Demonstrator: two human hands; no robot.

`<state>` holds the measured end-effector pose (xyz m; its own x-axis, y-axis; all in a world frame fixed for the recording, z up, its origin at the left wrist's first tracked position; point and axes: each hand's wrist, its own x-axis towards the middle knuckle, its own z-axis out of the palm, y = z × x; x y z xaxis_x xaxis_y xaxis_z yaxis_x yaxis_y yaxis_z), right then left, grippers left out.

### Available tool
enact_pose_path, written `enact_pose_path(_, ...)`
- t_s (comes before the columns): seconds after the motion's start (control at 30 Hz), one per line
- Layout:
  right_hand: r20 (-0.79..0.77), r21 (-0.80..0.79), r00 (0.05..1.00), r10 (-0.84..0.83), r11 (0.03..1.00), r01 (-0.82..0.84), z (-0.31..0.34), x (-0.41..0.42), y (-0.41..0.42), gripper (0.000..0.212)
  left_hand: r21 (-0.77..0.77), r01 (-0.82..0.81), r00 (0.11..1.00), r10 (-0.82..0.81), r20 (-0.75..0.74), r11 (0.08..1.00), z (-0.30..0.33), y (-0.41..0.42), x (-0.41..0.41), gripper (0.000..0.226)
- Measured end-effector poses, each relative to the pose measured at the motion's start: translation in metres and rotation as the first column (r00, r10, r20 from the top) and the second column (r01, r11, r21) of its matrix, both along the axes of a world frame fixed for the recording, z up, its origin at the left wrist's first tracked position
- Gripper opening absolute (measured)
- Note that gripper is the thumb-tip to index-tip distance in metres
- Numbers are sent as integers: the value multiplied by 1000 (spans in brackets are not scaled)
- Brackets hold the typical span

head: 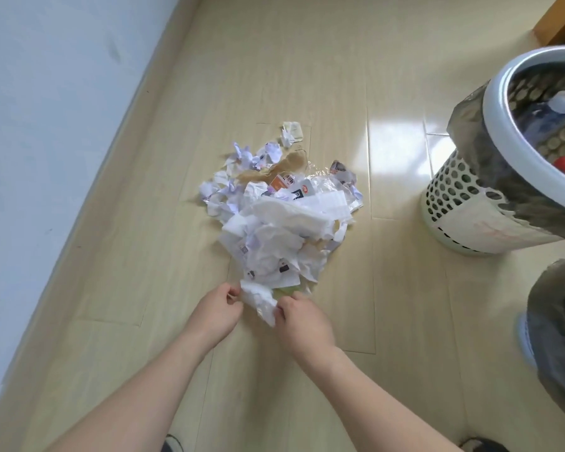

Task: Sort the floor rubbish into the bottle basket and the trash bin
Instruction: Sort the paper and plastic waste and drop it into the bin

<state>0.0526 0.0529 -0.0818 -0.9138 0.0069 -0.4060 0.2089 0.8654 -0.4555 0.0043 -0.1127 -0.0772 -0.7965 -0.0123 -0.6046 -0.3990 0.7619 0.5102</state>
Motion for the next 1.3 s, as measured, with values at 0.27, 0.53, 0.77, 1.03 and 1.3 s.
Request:
enact_pose_path(0.27,19,73,981,-193,979,191,22,21,89,29,-130,91,989,-105,-104,987,-2,9,0,31)
enact_pose_path(0.53,117,-1,974,-192,981,193,14,33,108,6,-32,-253,940,237,-245,967,-2,66,-4,46)
enact_pose_path(0.77,126,-144,962,-243,955,260,17,27,100,15,-135,-199,900,126,-418,971,1,72,-27,44)
enact_pose_path(1.03,170,-107,942,-288,945,308,25,25,116,14,-498,399,607,-629,-486,770,-27,61,16,19)
enact_pose_path(1.3,242,-102,945,-221,963,251,63,40,142,31,-659,525,508,-819,-266,539,-33,85,16,41)
